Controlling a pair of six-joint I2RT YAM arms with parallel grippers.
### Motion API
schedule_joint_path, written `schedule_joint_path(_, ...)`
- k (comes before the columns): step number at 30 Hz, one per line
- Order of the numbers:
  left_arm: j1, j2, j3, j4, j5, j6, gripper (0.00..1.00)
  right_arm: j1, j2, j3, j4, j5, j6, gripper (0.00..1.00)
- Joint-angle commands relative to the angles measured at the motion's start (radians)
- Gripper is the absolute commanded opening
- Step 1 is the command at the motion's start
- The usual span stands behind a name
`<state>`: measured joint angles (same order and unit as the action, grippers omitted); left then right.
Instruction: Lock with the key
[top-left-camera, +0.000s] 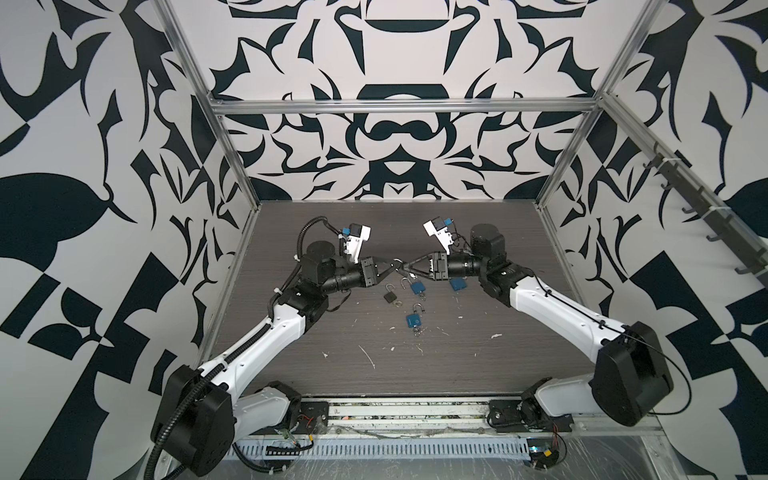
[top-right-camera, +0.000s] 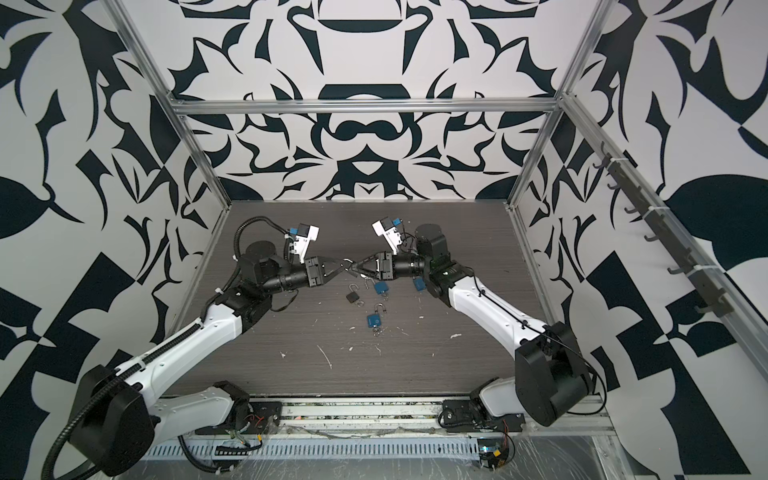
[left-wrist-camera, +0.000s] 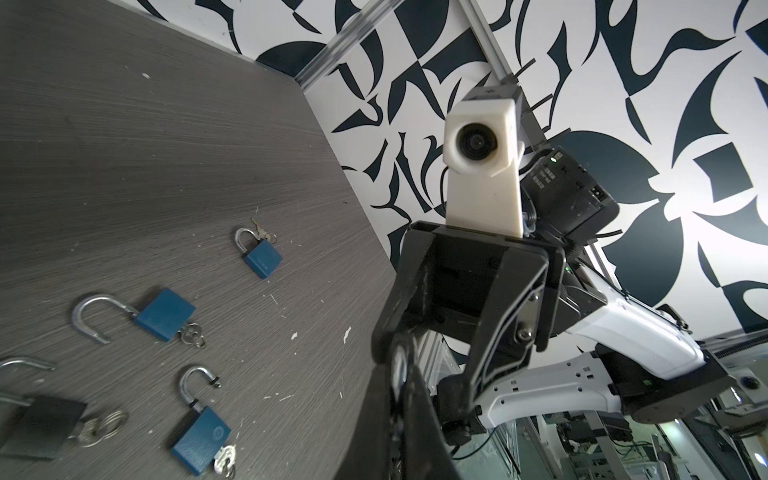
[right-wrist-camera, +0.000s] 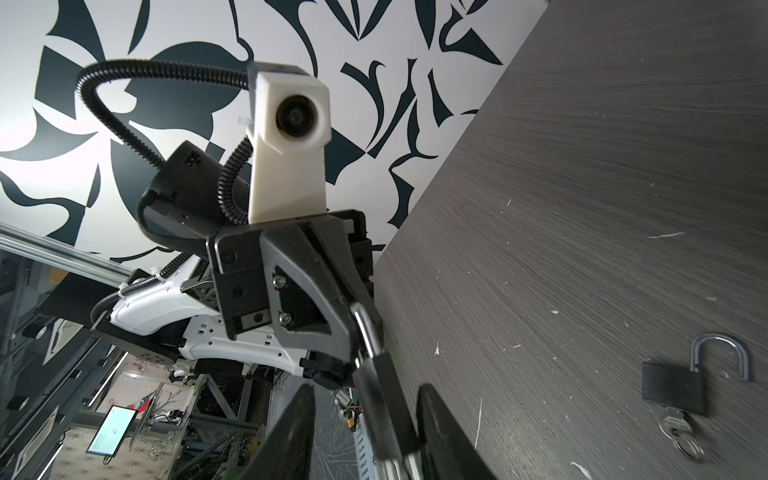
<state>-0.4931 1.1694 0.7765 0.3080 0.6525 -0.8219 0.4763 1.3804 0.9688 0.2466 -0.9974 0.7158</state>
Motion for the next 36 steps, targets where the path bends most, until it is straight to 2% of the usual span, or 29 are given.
schedule_joint_path(1,0.014,-0.029,0.057,-0.019,0.026,0.034,0.0,-0.02,-0.066,-0.002,0.022,0.005,-0.004,0.43)
schedule_joint_path(10,0.021,-0.006,0.113,-0.026,0.063,0.037,0.0,-0.032,-0.062,0.008,-0.016,-0.017,-0.038,0.43)
schedule_joint_path(14,0.021,0.009,0.127,-0.027,0.068,0.035,0.0,-0.03,-0.047,0.016,0.015,-0.041,-0.02,0.4)
schedule_joint_path(20,0.021,0.025,0.135,-0.028,0.061,0.039,0.0,-0.02,-0.039,0.016,0.036,-0.075,-0.004,0.31)
schedule_joint_path(24,0.022,0.035,0.136,-0.026,0.058,0.039,0.0,-0.019,-0.046,0.011,0.036,-0.081,-0.006,0.19)
schedule_joint_path(28,0.024,0.038,0.141,-0.026,0.049,0.039,0.0,-0.016,-0.044,0.01,0.037,-0.091,-0.005,0.17)
schedule_joint_path(31,0.029,0.038,0.142,-0.026,0.048,0.039,0.0,-0.015,-0.043,0.004,0.037,-0.097,-0.005,0.09)
schedule_joint_path(33,0.033,0.036,0.138,-0.025,0.046,0.037,0.0,-0.015,-0.043,0.004,0.034,-0.098,-0.004,0.01)
schedule_joint_path(36,0.046,0.027,0.132,-0.022,0.042,0.032,0.0,-0.015,-0.043,-0.002,0.033,-0.096,-0.005,0.0)
